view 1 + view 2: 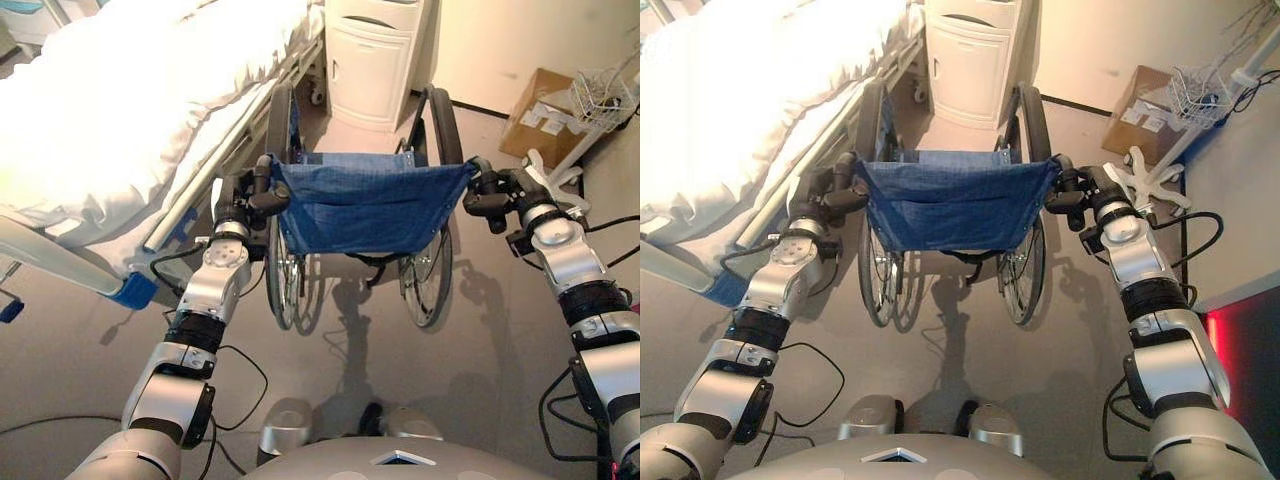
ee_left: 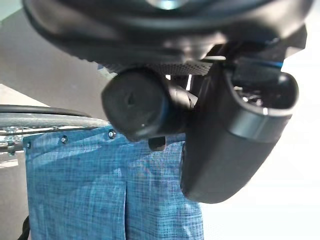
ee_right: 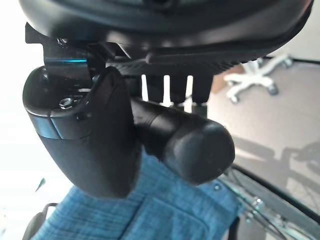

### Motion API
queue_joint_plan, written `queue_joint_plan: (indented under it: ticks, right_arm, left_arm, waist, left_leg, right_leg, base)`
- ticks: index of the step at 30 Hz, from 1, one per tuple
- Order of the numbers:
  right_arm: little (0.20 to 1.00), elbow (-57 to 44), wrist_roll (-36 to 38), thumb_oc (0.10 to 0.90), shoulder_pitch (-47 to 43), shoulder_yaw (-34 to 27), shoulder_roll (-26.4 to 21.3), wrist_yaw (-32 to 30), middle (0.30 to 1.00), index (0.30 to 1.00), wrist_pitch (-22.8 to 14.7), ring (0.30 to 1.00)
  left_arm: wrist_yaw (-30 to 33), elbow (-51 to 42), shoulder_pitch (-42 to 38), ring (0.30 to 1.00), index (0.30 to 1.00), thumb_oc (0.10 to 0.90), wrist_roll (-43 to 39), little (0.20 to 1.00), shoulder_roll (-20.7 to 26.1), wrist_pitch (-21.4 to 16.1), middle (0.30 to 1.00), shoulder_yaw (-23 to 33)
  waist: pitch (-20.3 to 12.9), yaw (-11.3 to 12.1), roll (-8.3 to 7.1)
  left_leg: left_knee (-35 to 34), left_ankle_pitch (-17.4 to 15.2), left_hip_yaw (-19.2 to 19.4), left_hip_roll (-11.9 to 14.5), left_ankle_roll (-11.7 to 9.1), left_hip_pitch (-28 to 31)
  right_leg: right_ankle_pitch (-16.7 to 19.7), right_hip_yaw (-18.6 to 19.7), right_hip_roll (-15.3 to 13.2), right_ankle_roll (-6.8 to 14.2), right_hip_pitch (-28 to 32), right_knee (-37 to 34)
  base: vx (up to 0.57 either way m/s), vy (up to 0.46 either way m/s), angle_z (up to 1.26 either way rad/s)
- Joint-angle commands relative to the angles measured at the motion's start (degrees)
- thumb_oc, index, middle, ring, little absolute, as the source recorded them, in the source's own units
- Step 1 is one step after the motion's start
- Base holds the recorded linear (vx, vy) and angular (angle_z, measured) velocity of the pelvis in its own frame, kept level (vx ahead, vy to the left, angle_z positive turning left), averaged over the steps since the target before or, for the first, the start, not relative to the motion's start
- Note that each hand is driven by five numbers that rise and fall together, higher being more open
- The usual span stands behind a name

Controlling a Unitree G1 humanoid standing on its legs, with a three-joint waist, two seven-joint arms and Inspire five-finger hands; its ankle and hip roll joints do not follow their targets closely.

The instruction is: Push the wheelchair next to the bed

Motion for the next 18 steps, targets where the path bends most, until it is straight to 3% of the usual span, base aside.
queue_joint_plan:
  ticks: [1, 5, 7, 12, 14, 17, 18]
  right_arm:
    - [0.300, -0.48, -7.78, 0.400, 1.30, 9.59, 0.43, 2.27, 0.300, 0.300, -4.58, 0.300]
    - [0.300, -2.91, -7.27, 0.400, 3.30, 9.17, -0.54, 3.51, 0.300, 0.300, -4.66, 0.300]
    - [0.300, -3.35, -7.07, 0.400, 3.77, 8.91, -0.70, 3.87, 0.300, 0.300, -4.56, 0.300]
    - [0.300, -3.89, -5.74, 0.400, 3.84, 8.31, -0.98, 3.80, 0.300, 0.300, -4.15, 0.300]
    - [0.300, -5.63, -5.09, 0.400, 5.93, 6.88, -1.26, 3.97, 0.300, 0.300, -3.97, 0.300]
    - [0.300, -6.97, -4.88, 0.400, 7.93, 5.69, -1.58, 3.70, 0.300, 0.300, -4.26, 0.300]
    - [0.300, -6.96, -5.24, 0.400, 8.82, 5.31, -1.11, 2.96, 0.300, 0.300, -5.26, 0.300]
  left_arm:
    - [-4.63, 0.41, 5.07, 0.300, 0.300, 0.400, 5.59, 0.300, 2.84, -3.90, 0.300, -4.56]
    - [-4.74, 1.21, 6.58, 0.300, 0.300, 0.400, 5.67, 0.300, 5.10, -4.08, 0.300, -2.27]
    - [-5.02, 2.10, 6.82, 0.300, 0.300, 0.400, 5.89, 0.300, 5.78, -4.46, 0.300, -1.51]
    - [-5.31, 5.21, 4.95, 0.300, 0.300, 0.400, 5.38, 0.300, 7.45, -5.24, 0.300, -1.03]
    - [-5.81, 5.75, 4.09, 0.300, 0.300, 0.400, 5.37, 0.300, 8.39, -4.91, 0.300, -1.03]
    - [-6.33, 5.37, 4.11, 0.300, 0.300, 0.400, 5.66, 0.300, 9.13, -4.90, 0.300, -0.79]
    - [-6.28, 5.88, 3.74, 0.300, 0.300, 0.400, 6.06, 0.300, 9.31, -5.49, 0.300, -0.83]
  waist:
    - [1.06, 3.92, 3.41]
    - [0.63, 4.30, 5.04]
    - [0.30, 4.14, 5.51]
    - [-0.65, 3.61, 5.83]
    - [-0.75, 3.65, 4.72]
    - [-1.30, 3.83, 4.33]
    - [-1.25, 4.16, 3.71]
  left_leg:
    - [-8.54, 9.34, -0.77, -0.83, -0.90, -3.88]
    - [-15.23, 14.87, -0.04, 1.89, -1.71, -4.81]
    - [-16.19, 15.09, 0.78, 2.92, -1.69, -4.35]
    - [-12.98, 11.90, 2.68, 3.52, -0.50, -4.79]
    - [-7.88, 8.95, 1.10, 1.45, 0.73, -6.44]
    - [-7.24, 7.58, 1.31, 0.51, 2.23, -6.11]
    - [-7.09, 6.78, 1.04, -0.82, 3.25, -5.71]
  right_leg:
    - [3.15, 3.98, 3.97, 2.62, 2.21, -2.31]
    - [1.18, 5.12, 4.89, 2.34, 4.96, -1.96]
    - [0.16, 5.24, 4.68, 2.31, 5.66, -1.23]
    - [-3.38, 4.47, 2.47, 2.79, 5.93, 3.49]
    - [-4.26, 4.86, 0.58, 3.76, 5.99, 6.06]
    - [-3.51, 4.37, -1.08, 5.06, 4.79, 8.83]
    - [-2.22, 4.24, -2.78, 6.27, 4.68, 10.46]
  base:
    - [0.29, 0.033, -0.25]
    - [0.30, 0.096, -0.56]
    - [0.37, 0.205, -0.78]
    - [0.30, 0.229, -0.26]
    - [0.38, 0.267, -0.29]
    - [0.28, 0.205, -0.14]
    - [0.30, 0.247, -0.13]
